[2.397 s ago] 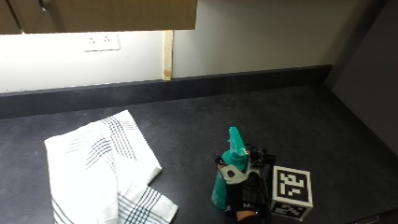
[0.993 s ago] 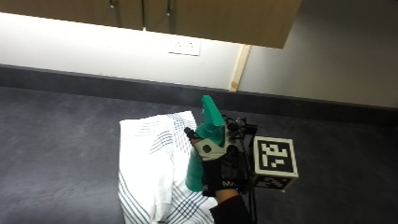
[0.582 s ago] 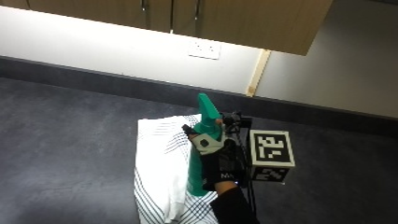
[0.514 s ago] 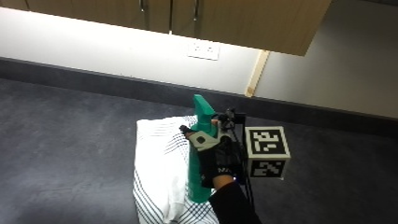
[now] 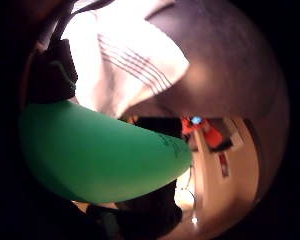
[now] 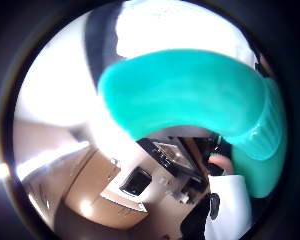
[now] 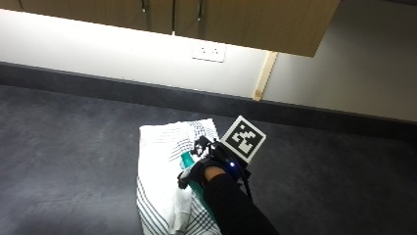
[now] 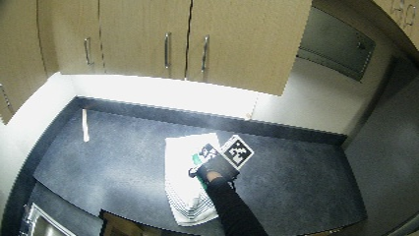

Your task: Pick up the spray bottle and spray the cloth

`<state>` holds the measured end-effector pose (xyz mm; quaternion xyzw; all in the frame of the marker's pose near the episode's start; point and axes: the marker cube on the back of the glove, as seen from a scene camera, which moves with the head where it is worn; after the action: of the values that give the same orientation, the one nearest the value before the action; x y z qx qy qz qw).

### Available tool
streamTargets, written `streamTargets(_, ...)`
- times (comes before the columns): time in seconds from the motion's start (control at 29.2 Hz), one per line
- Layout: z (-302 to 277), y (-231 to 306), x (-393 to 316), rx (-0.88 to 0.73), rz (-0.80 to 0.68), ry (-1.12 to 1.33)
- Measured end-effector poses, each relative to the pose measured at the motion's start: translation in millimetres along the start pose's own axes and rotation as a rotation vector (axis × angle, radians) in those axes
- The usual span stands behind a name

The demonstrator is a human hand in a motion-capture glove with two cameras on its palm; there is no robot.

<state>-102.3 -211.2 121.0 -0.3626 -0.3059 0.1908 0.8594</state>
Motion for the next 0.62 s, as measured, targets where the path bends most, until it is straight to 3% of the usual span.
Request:
streamTargets(0.21,9.0,-13.7,15.3,-0.187,0.16,0.106)
streamTargets(0.62,17.2,-15.3,18.7,-0.19,0.199,0.168)
